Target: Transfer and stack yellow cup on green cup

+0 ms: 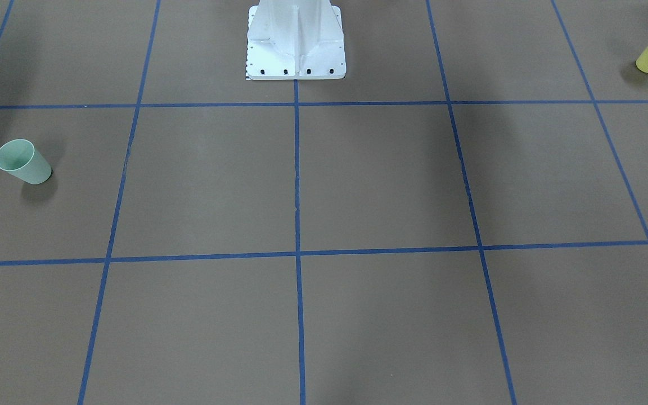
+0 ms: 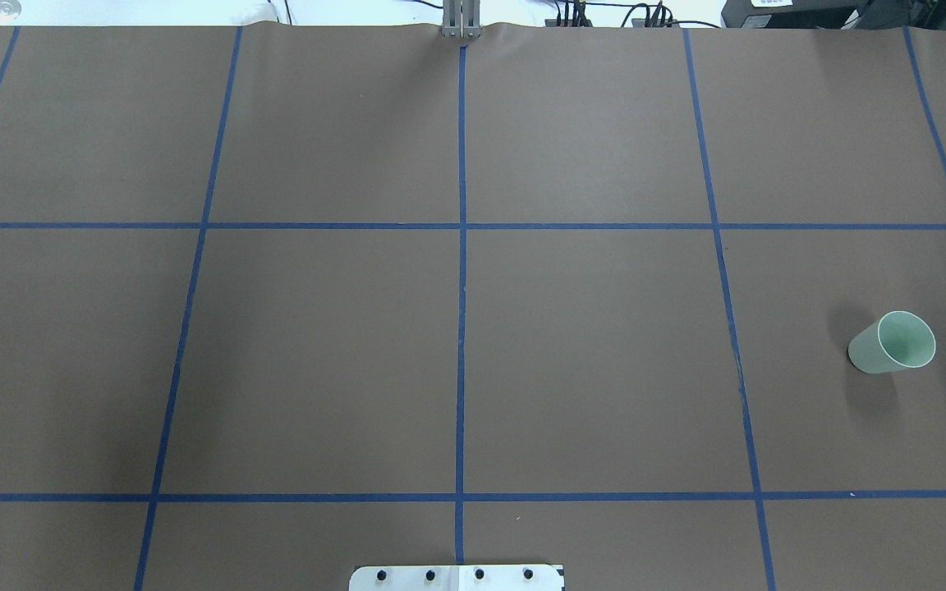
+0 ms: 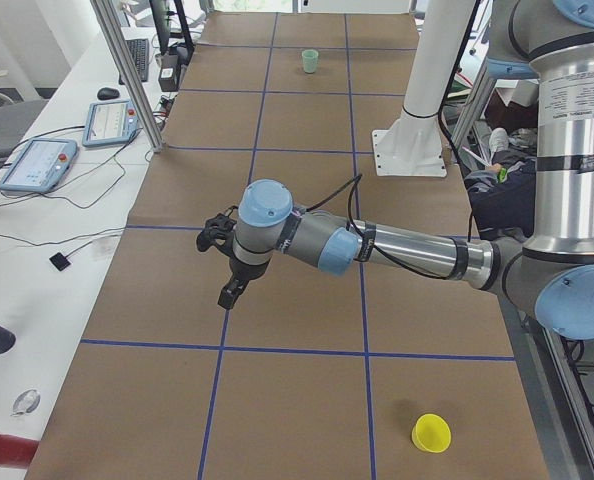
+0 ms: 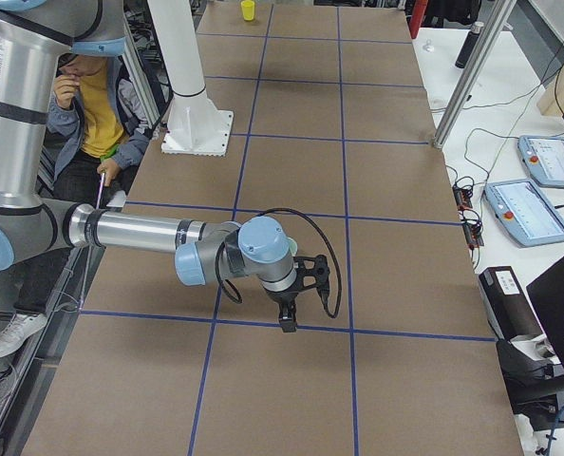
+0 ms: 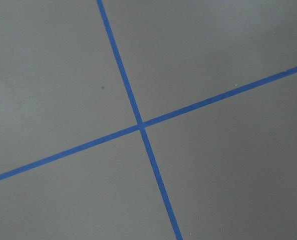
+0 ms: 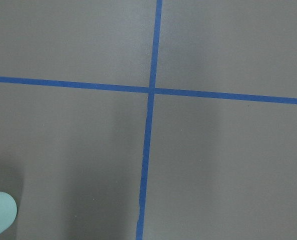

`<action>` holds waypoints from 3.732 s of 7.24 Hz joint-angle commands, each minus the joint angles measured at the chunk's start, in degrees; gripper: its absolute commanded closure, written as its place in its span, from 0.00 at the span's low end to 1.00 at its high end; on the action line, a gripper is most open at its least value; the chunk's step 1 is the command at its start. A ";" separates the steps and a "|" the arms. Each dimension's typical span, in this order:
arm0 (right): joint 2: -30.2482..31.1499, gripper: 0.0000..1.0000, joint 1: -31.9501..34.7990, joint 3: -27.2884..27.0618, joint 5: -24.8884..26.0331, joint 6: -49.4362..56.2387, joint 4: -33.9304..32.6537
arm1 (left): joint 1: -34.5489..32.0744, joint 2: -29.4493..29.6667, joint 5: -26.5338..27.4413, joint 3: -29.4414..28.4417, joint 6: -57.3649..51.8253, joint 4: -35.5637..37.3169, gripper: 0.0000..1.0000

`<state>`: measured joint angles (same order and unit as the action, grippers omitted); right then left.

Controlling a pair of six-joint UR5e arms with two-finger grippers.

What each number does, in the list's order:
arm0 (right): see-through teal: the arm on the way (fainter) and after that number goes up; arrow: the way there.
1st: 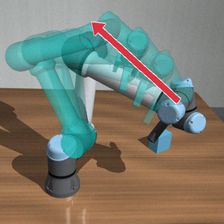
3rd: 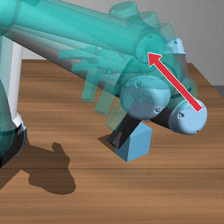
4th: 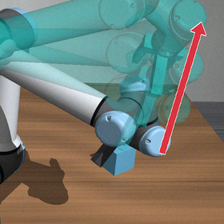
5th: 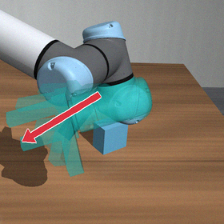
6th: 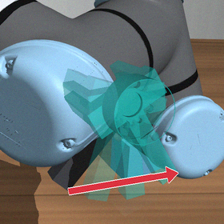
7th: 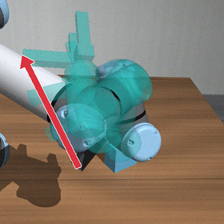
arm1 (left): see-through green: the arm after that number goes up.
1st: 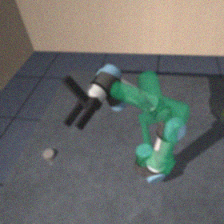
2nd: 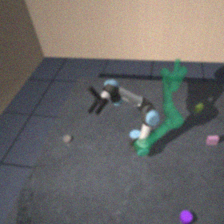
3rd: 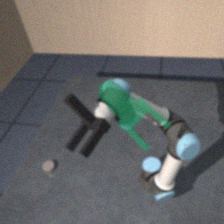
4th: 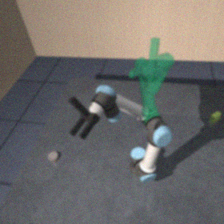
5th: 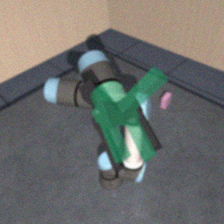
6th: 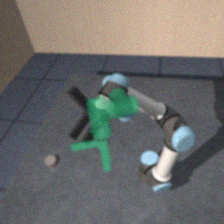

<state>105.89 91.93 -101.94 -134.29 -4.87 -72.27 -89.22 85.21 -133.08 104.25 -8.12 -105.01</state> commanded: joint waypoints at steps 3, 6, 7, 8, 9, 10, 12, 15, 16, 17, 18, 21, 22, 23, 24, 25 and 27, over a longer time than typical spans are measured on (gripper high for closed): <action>0.55 0.00 0.00 4.27 -0.71 0.12 0.03 | -0.08 -2.24 0.89 0.77 7.53 -5.55 0.00; 1.07 0.00 0.00 9.56 -10.02 0.21 -0.06 | 0.19 -6.36 10.03 1.22 29.74 -14.75 0.00; 1.25 0.00 -0.26 9.56 -9.33 0.30 -0.15 | 0.88 -6.11 12.91 1.31 39.05 -16.17 0.00; 1.25 0.00 -0.96 9.56 -8.72 0.30 -0.15 | 4.37 -6.11 20.59 1.83 46.62 -16.54 0.00; 1.43 0.00 -1.05 9.56 -8.62 0.30 -0.24 | 10.15 -6.37 31.55 1.83 54.36 -16.37 0.00; 1.34 0.00 -1.14 9.56 -8.62 0.30 -0.15 | 14.38 -7.50 40.18 1.83 63.48 -14.10 0.00; 1.34 0.00 -1.49 9.65 -8.54 0.21 -0.24 | 19.50 -7.69 56.20 1.92 82.73 2.70 0.00; 1.78 0.00 -1.49 9.83 -7.40 0.21 -0.06 | 20.57 -7.78 60.57 1.83 105.77 27.50 0.00; 1.61 0.00 -1.58 9.83 -7.39 0.21 -0.06 | 23.71 -7.78 60.05 1.83 114.55 37.76 0.00; 1.60 0.00 -1.58 9.83 -7.39 0.21 -0.06 | 24.96 -7.78 57.09 1.75 120.64 44.30 0.00; 1.69 0.00 -1.49 9.83 -7.31 0.21 -0.06 | 27.15 -7.78 53.23 1.05 126.45 50.11 0.00; 1.69 0.00 -1.58 9.83 -7.39 0.30 -0.06 | 34.36 -3.93 40.66 -8.94 142.19 54.82 0.00; 1.69 0.00 -1.58 9.83 -7.39 0.30 -0.06 | 36.03 -3.48 37.66 -12.46 145.72 54.65 0.00; 1.52 0.00 -1.58 9.83 -7.39 0.30 0.02 | 36.48 -3.21 35.46 -15.36 148.71 54.30 0.00; 1.43 0.00 -1.58 9.74 -7.48 0.30 0.03 | 36.66 -3.03 31.17 -18.09 151.35 54.47 0.00; 1.52 0.00 -1.58 9.74 -7.48 0.30 -0.06 | 37.62 -2.86 28.78 -20.03 153.03 53.87 0.00; 1.43 0.00 -1.58 9.65 -7.48 0.30 0.03 | 37.89 -2.94 25.08 -21.97 154.72 51.77 0.00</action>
<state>107.37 90.35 -92.21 -141.76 -4.57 -72.27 -51.53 82.25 -105.75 83.86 145.73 -51.91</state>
